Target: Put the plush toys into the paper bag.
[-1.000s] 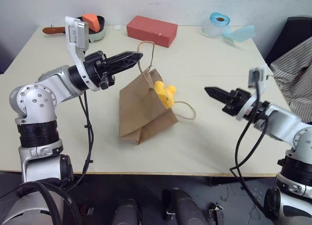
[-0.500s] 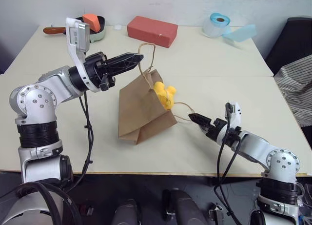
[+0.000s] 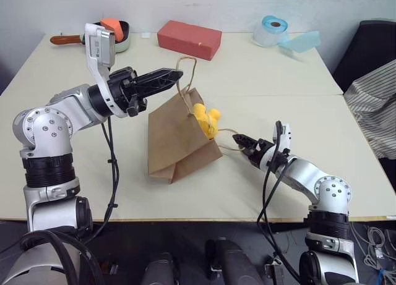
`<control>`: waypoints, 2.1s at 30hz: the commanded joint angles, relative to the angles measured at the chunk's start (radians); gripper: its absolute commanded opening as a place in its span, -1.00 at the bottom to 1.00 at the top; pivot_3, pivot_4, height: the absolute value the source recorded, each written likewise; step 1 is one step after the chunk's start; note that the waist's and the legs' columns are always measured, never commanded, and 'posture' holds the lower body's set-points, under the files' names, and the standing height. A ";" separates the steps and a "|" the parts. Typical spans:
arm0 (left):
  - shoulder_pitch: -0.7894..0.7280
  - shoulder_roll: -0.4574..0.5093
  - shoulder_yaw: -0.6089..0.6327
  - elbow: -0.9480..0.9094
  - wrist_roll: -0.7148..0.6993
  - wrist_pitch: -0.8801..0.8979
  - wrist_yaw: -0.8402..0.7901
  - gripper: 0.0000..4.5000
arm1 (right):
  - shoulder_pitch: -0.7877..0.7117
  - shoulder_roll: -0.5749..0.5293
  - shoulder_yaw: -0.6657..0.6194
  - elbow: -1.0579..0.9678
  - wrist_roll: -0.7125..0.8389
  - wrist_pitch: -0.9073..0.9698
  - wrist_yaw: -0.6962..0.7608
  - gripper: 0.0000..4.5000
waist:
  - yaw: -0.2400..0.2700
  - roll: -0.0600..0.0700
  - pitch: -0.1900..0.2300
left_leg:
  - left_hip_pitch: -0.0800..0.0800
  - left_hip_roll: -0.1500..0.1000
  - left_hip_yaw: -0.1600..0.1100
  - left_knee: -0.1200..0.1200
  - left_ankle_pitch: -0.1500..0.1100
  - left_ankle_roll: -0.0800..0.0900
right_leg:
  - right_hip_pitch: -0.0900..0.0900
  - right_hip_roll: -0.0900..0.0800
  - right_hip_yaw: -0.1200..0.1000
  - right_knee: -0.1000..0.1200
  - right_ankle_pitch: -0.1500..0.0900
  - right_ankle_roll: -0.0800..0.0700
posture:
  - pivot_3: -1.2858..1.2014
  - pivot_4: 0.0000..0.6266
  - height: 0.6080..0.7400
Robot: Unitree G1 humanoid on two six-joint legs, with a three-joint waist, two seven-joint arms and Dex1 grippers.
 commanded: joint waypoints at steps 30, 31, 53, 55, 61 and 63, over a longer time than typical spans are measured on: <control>-0.050 -0.109 -0.037 0.134 0.147 -0.193 -0.021 -1.00 | -0.095 -0.466 0.077 -0.590 -0.004 -0.138 0.394 -0.99 | 0.025 0.001 0.001 | -0.001 0.000 0.000 -0.004 0.000 0.000 | 0.000 0.000 -0.001 -0.005 0.000 0.000 | 0.03 -0.52 1.00; -0.050 -0.109 -0.033 0.136 0.147 -0.190 -0.021 -1.00 | -0.087 -0.461 0.091 -0.596 -0.043 -0.149 0.407 -0.99 | 0.025 0.001 0.001 | -0.001 0.000 0.000 -0.004 0.000 0.000 | 0.000 0.000 -0.001 -0.005 0.000 0.000 | 0.03 -0.52 1.00; 0.515 0.180 0.049 -0.493 0.055 -0.071 0.011 0.50 | 0.456 -0.765 -0.252 -0.719 -0.147 -0.129 1.020 0.03 | 0.031 -0.001 0.000 | 0.001 0.000 -0.003 -0.006 0.000 0.001 | 0.005 0.000 -0.002 -0.009 0.000 0.001 | 0.03 -0.52 1.00; 0.545 0.150 -0.039 -0.500 0.145 -0.153 0.014 0.51 | 0.451 -0.756 -0.117 -0.693 -0.323 -0.186 1.002 -0.15 | 0.027 -0.002 -0.001 | 0.003 -0.001 -0.003 -0.007 0.000 0.001 | 0.006 0.000 -0.002 -0.011 0.000 0.001 | 0.03 -0.52 1.00; 0.516 0.039 -0.172 -0.412 0.262 -0.297 -0.008 0.51 | 0.226 -0.581 0.300 -0.566 -0.719 -0.306 0.906 -0.99 | 0.020 -0.002 0.000 | 0.003 -0.001 -0.002 -0.006 0.001 0.000 | 0.005 0.001 -0.001 -0.008 0.001 0.001 | 0.03 -0.52 1.00; 0.503 0.019 -0.209 -0.377 0.305 -0.343 -0.019 0.51 | 0.165 -0.513 0.374 -0.517 -0.800 -0.322 0.880 -0.99 | 0.023 -0.002 0.000 | 0.002 -0.001 -0.002 -0.006 0.001 -0.001 | 0.003 0.001 -0.001 -0.007 0.001 0.001 | 0.03 -0.52 1.00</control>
